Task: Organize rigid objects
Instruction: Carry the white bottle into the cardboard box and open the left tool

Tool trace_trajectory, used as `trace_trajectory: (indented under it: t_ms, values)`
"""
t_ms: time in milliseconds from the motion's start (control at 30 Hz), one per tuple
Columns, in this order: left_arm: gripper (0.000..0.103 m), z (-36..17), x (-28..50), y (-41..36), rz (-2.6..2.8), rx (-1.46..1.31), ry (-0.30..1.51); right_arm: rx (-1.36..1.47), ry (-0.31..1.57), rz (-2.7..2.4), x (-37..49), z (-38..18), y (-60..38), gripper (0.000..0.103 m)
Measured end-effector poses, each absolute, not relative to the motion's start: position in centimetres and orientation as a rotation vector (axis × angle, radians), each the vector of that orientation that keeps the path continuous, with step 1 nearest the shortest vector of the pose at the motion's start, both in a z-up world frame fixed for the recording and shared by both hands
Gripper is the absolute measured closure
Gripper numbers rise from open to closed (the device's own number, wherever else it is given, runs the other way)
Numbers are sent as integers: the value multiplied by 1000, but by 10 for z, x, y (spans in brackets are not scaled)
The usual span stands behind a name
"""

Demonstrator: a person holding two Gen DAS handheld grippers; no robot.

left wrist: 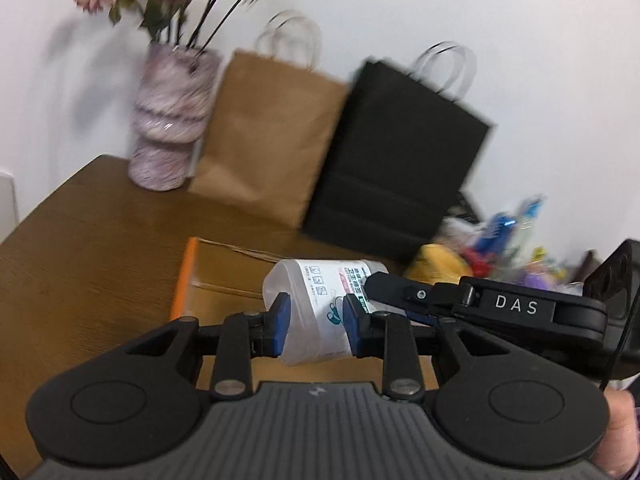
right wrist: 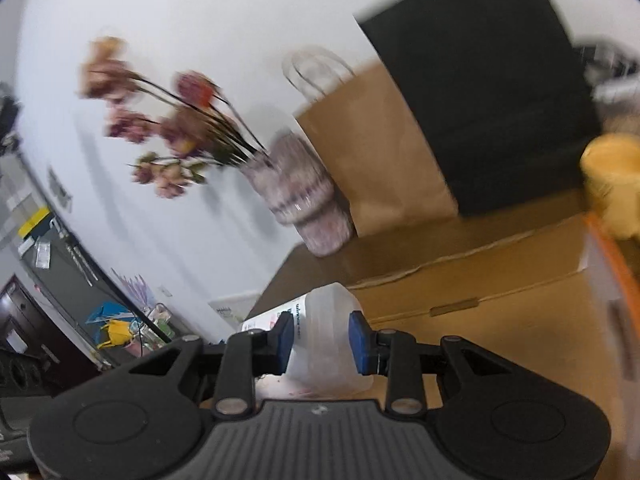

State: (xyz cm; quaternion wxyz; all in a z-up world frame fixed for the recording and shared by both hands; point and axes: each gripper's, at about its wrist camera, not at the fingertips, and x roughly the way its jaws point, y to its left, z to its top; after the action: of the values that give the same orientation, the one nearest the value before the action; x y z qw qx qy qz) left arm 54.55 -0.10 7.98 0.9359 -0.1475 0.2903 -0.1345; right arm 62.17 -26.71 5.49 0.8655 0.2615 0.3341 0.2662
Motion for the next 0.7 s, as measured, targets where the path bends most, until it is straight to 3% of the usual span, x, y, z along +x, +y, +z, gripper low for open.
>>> trace_trajectory:
  t_ms: [200,333,400,467,700]
  values:
    - [74,52,615,3,-153,-266,723,576,866,525,685,5,-229,73]
    - [73,39,630,-7,-111,-162,712,555,900,482,695,-14,-218,75]
    - [68,35,634,-8,-126,-160,727,548,913,460,698,-21,-219,72]
    - [52,39,626,-9,-134,-167,701,547,901,451,692,-21,-225,65]
    - [39,89,569,-19,-122,-40,562,452,790,465,638,30,-257,54]
